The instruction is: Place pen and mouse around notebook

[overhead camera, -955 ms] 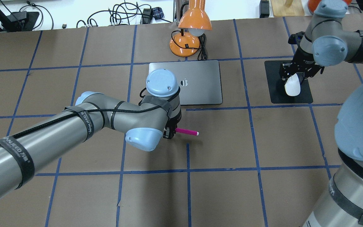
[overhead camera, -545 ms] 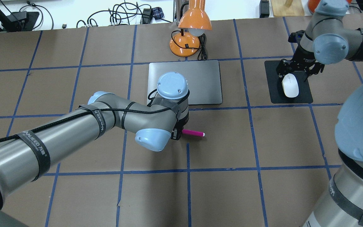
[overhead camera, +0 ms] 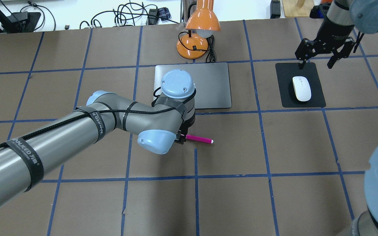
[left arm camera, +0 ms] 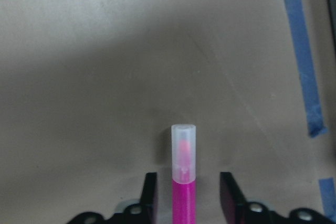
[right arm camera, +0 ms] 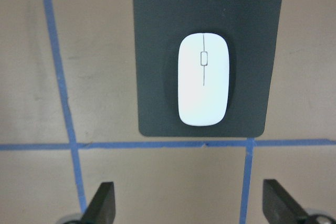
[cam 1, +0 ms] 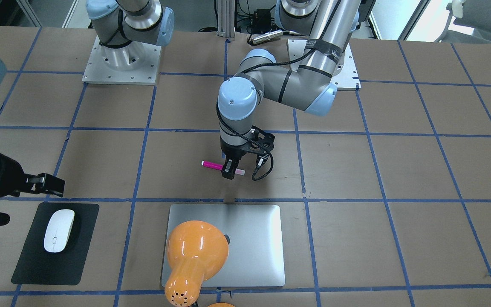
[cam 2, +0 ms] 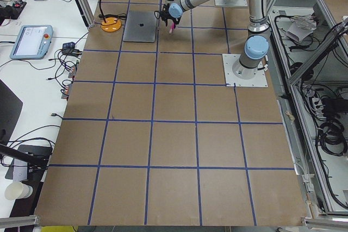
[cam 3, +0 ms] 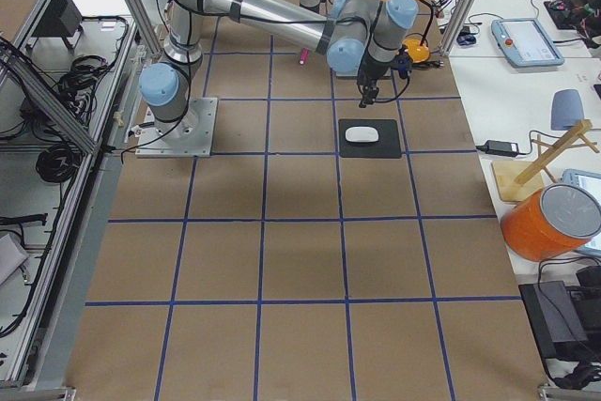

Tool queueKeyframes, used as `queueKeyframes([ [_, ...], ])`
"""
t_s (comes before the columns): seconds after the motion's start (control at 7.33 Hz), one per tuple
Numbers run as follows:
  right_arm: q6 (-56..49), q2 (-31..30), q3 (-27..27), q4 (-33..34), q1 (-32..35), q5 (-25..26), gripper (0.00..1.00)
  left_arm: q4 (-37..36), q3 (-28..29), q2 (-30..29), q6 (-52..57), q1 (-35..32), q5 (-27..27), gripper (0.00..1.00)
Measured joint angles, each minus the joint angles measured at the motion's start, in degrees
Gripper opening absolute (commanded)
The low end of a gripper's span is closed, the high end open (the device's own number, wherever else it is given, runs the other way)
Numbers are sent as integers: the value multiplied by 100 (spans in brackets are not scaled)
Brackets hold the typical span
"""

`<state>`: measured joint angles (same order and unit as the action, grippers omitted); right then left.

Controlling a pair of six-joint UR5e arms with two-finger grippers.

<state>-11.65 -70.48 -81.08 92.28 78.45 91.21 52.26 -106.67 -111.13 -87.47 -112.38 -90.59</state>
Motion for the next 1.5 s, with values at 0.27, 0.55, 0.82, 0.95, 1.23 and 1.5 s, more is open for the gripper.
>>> queueKeyframes([
  [0.27, 800, -927, 12, -765, 788, -51, 100, 1590, 546, 750, 2444, 459, 7, 100],
  [0.55, 1181, -1471, -150, -944, 1496, -62, 100, 3101, 1024, 1476, 5037, 1158, 30, 100],
  [0.82, 1180, -1556, -431, -576, 1568, -61, 100, 3629, 1262, 1918, 7255, 1776, 36, 100],
  [0.95, 1109, -1562, -493, -359, 1443, -72, 100, 3753, 1473, 2011, 8000, 2071, 37, 100],
  [1.23, 916, -1594, -637, -219, 1164, -76, 100, 3930, 1797, 2046, 8524, 2380, 54, 100],
  [1.5, 899, -1644, -718, -132, 1104, -82, 100, 3986, 1874, 2046, 8562, 2429, 56, 100],
])
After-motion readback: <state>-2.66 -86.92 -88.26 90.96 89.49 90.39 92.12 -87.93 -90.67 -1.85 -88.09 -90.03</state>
